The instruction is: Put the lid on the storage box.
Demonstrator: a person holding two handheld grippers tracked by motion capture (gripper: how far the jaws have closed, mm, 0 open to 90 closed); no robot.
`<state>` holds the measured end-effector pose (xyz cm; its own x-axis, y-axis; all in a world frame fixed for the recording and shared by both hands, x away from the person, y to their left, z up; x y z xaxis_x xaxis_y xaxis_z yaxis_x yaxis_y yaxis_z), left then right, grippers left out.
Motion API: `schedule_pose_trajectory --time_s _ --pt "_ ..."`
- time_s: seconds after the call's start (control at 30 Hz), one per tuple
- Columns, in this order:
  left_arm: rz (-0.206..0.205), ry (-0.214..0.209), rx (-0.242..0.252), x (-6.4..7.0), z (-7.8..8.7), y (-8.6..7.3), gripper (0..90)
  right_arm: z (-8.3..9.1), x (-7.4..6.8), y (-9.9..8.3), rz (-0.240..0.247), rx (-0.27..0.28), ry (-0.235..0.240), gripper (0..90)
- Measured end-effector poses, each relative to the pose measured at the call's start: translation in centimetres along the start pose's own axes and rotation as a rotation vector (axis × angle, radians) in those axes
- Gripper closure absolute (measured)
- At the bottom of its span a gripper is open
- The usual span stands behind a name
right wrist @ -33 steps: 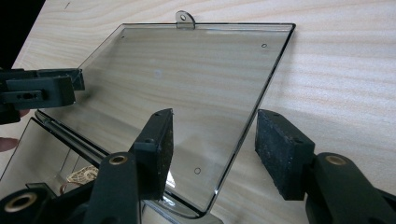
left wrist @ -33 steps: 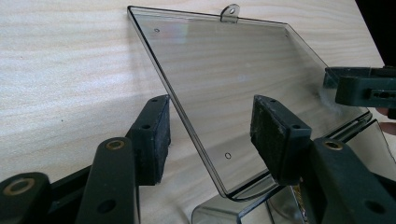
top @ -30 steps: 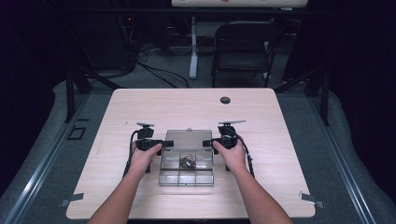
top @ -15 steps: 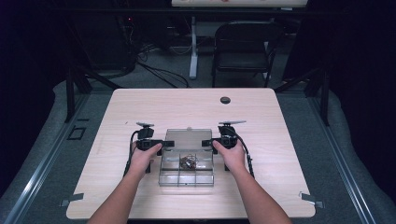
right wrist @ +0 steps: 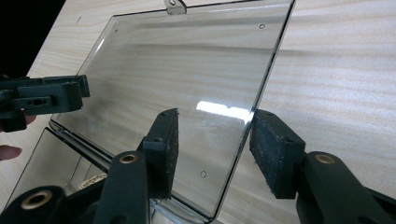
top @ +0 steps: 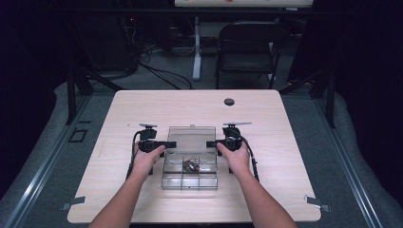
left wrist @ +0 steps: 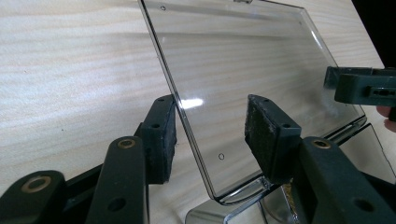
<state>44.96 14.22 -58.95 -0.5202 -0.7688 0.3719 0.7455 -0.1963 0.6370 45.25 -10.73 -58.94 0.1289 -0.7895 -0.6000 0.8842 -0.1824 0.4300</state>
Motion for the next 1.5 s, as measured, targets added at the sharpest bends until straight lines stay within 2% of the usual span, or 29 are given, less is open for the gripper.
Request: schedule_pose_trajectory --time_s 0.17,0.4,0.63,0.9,1.13,1.5 --pt "-0.012 0.008 0.009 0.1 0.3 0.2 57.3 0.3 -0.3 0.1 0.007 0.020 0.008 52.9" --pt "-0.024 0.020 0.018 0.3 0.6 0.3 60.0 0.7 -0.6 0.2 0.052 0.036 -0.007 54.1" --pt "-0.039 0.031 0.029 0.5 0.9 0.5 62.4 1.1 -0.9 0.2 0.060 0.050 0.001 55.1" --pt "-0.050 0.017 0.038 0.7 1.5 0.7 62.3 1.7 -1.3 0.2 0.091 0.076 0.003 55.4" --pt "-0.054 0.016 0.048 0.9 1.9 0.8 64.9 2.2 -1.6 0.1 0.097 0.090 0.011 56.2" --pt "-0.069 0.005 0.067 1.2 2.4 1.0 64.0 2.9 -2.0 0.0 0.114 0.104 0.026 56.2"
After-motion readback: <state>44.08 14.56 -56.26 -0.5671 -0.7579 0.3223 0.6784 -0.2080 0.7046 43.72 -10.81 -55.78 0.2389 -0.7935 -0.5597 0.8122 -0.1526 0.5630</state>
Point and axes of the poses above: each handheld gripper's, and its own axes: z roughly backward along the jaws, y roughly out of its top, x roughly to its right, the point moved 5 cm from there along -z, roughly forward along the jaws, and after that the axes turned 12 degrees about -z, right-handed, at the moved point
